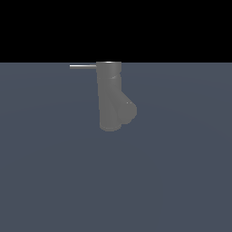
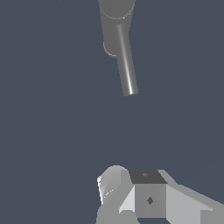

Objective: Turn on the faucet by rotating a designated handle.

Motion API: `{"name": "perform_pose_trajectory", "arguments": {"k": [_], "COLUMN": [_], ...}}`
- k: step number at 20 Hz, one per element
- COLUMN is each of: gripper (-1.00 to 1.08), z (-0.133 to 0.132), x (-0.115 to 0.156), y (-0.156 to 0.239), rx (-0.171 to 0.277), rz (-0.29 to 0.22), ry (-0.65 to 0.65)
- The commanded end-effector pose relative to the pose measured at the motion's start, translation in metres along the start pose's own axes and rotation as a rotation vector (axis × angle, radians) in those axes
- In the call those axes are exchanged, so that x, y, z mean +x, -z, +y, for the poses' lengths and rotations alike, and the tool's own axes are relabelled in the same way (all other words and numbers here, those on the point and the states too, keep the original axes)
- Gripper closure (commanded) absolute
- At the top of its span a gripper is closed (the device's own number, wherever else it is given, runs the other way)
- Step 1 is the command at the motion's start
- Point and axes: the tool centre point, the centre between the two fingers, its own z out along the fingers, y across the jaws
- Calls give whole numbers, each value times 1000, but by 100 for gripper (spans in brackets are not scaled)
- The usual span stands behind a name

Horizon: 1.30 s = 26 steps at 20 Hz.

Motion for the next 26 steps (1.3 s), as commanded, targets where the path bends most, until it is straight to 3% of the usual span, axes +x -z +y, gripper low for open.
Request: {"name": "perform_pose_trajectory", "arguments": {"k": [1,16,26], "gripper": [108,108,108], "z": [0,-16,-21], "x": [0,4,32], "y": [0,-4,-3], "rx": [0,17,34], "rz": [0,-33,-31], "ry": [0,13,-85]}}
